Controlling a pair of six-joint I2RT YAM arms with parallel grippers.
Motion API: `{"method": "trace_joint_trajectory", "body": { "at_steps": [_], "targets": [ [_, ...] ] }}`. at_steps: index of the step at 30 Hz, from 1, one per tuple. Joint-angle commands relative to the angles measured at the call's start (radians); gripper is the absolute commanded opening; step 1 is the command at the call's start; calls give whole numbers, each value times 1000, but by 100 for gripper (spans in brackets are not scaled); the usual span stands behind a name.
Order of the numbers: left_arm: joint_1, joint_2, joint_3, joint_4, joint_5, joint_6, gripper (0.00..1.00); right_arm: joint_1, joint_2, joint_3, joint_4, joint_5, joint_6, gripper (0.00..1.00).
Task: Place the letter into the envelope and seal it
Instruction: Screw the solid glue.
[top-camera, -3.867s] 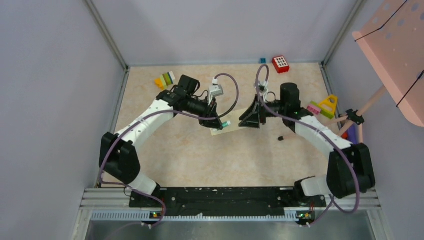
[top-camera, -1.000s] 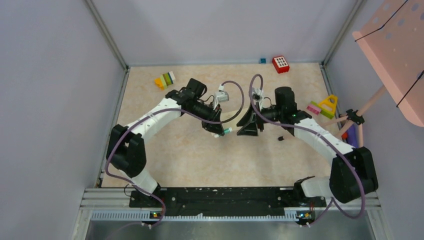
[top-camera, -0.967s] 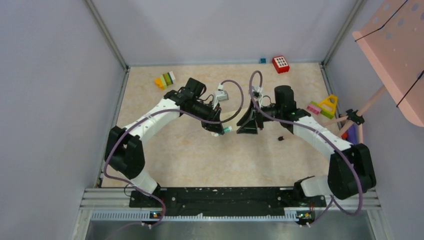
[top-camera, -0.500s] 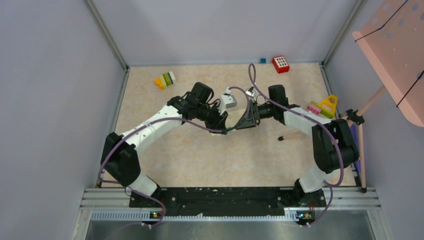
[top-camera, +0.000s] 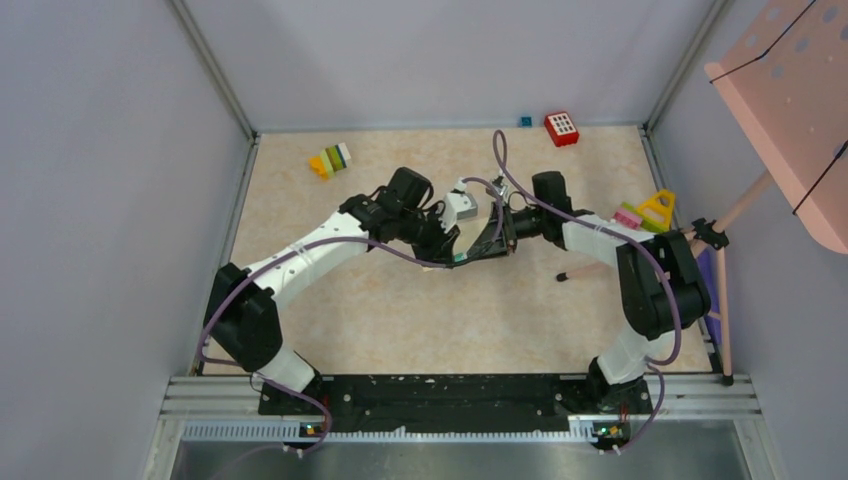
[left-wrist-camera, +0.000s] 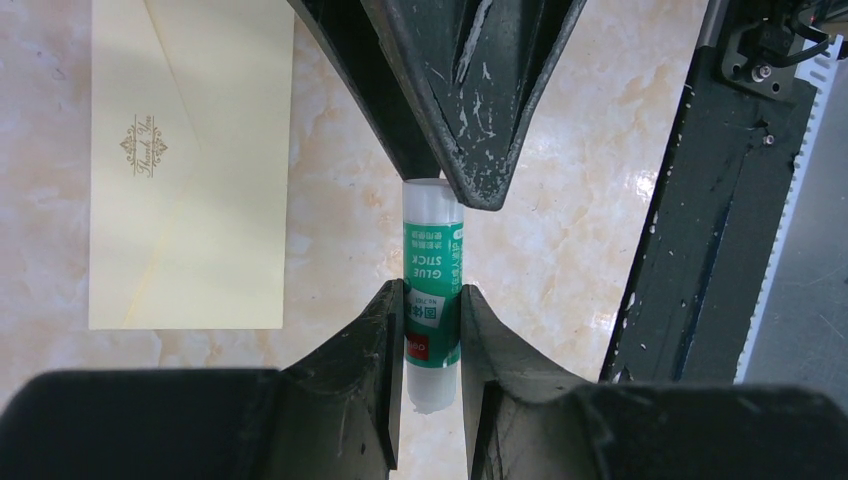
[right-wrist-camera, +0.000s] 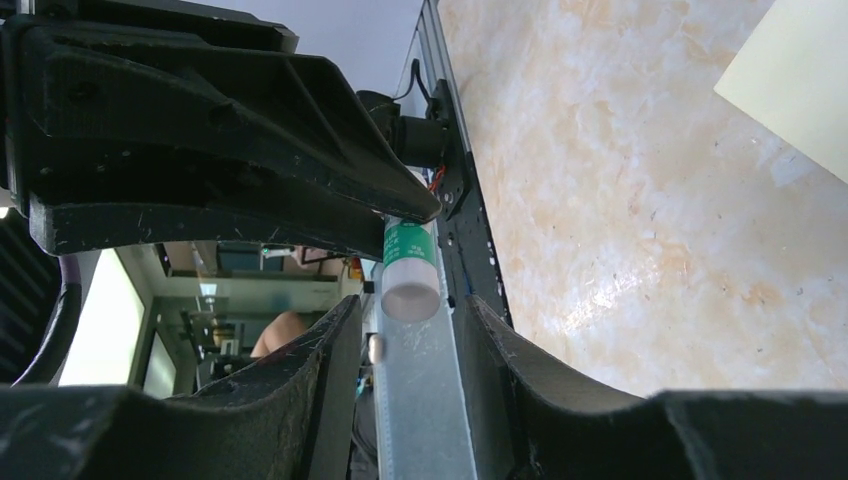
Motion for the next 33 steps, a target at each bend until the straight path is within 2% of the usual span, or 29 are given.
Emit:
{"method": "trace_joint_trajectory", "body": {
  "at_steps": [1,7,13,16,20,23,26,29,31,33],
  "targets": [
    [-7,2,-5,38,-1,9,0,15,9,29,10,1,-12,40],
    [-17,16,-1,34,-3,11,0,19,9,34,9,4,-13,36],
    [-19,32,13,21,17,5,0,30,10,38,-12,7,-51,26],
    [-12,46,32,-1,49,0,0,31,4,62,-99,-8,-154,18],
    [40,106,98,-87,211,-10,0,30,-31,99,-268,-7,-382,16],
    [89,148,127,-141,362,-3,0,31,-79,96,-361,-12,-583,19],
    [120,181,142,-178,497,16,0,40,-154,75,-444,-13,-852,23],
    [128,209,161,-228,600,42,0,68,-246,24,-482,12,-1108,32],
    [129,224,174,-257,658,58,0,90,-304,-32,-400,40,-1151,39],
    [129,237,187,-289,687,81,0,97,-359,-98,-265,60,-1120,46]
  ]
}}
